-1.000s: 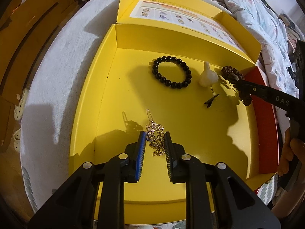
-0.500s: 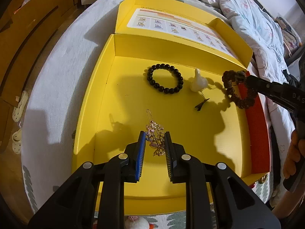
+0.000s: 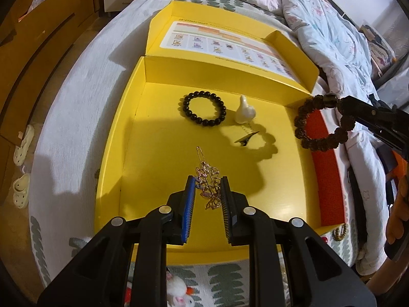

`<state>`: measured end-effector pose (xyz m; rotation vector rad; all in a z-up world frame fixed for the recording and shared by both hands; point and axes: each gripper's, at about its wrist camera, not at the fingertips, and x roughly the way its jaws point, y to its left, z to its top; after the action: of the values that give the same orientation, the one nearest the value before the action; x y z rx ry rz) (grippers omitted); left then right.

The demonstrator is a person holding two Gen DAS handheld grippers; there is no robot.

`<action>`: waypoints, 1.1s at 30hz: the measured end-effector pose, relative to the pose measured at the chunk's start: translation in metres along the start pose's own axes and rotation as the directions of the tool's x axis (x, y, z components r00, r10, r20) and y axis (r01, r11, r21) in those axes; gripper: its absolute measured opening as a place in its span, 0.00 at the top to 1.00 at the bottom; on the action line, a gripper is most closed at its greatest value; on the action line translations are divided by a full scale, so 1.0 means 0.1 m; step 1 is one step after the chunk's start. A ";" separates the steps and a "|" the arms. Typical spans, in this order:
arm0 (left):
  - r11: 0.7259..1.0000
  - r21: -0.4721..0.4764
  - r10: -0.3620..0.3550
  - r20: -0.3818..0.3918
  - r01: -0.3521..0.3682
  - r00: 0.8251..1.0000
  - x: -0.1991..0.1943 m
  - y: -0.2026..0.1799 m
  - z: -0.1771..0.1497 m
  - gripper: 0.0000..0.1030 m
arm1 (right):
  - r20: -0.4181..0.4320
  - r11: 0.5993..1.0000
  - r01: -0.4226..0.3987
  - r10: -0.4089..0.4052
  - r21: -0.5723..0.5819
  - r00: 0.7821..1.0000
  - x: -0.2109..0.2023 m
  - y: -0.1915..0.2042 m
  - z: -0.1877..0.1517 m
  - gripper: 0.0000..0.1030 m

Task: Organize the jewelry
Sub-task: 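Lift brooch and bead bracelet up out of the box, then carry brooch and bead bracelet over the bedspread and lower them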

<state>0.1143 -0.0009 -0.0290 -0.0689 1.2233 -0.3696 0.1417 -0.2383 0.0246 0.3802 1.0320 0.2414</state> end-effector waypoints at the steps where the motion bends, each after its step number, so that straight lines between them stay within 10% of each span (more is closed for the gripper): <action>1: 1.000 0.003 -0.003 0.005 0.003 1.000 -0.03 -0.02 -0.01 0.80 | 0.002 1.000 0.003 -0.003 -0.003 1.000 -0.04 0.01 0.00 0.80; 23: 0.984 0.118 -0.135 0.016 0.133 0.991 -0.82 -0.30 -0.74 0.80 | 0.138 0.997 0.008 -0.019 0.074 0.990 -1.55 -0.11 -0.61 0.80; 33: 0.992 0.102 -0.077 0.006 0.076 0.997 -0.96 0.11 -1.29 0.80 | 0.119 0.984 0.047 -0.068 0.174 0.991 -1.82 -0.58 -1.28 0.80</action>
<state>-0.0300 0.0585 0.0108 -0.0304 1.1930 -0.4975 -0.0581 -0.3338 0.0851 0.5133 0.9414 0.0757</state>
